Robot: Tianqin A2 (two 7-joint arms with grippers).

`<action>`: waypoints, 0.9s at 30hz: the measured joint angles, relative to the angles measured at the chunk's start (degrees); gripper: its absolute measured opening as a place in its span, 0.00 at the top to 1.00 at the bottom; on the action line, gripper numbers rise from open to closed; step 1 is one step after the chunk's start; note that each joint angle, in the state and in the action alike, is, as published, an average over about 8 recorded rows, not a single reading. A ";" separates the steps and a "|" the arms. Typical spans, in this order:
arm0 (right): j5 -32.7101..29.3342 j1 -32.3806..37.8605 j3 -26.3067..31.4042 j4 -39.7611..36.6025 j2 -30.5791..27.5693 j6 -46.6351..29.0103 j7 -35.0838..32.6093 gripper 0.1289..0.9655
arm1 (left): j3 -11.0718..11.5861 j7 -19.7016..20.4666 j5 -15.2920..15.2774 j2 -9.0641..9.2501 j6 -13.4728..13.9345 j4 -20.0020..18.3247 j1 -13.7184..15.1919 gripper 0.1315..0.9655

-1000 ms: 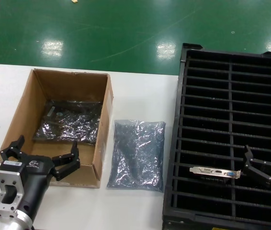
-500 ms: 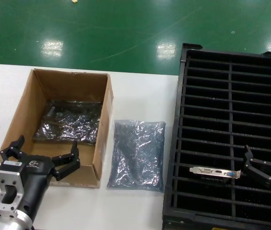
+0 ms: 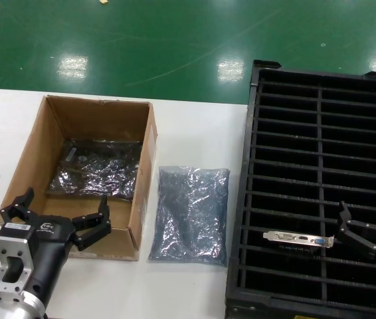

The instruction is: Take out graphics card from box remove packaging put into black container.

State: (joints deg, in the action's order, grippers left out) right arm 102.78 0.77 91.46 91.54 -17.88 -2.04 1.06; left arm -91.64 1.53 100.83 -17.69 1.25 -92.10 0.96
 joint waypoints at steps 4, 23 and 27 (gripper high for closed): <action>0.00 0.00 0.00 0.00 0.00 0.00 0.00 0.00 | 0.00 0.00 0.00 0.00 0.00 0.00 0.00 0.00; 0.00 0.00 0.00 0.00 0.00 0.00 0.00 0.00 | 0.00 0.00 0.00 0.00 0.00 0.00 0.00 0.00; 0.00 0.00 0.00 0.00 0.00 0.00 0.00 0.00 | 0.00 0.00 0.00 0.00 0.00 0.00 0.00 0.00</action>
State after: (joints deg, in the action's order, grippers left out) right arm 102.78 0.77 91.46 91.54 -17.88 -2.04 1.06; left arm -91.64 1.53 100.83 -17.69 1.25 -92.10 0.96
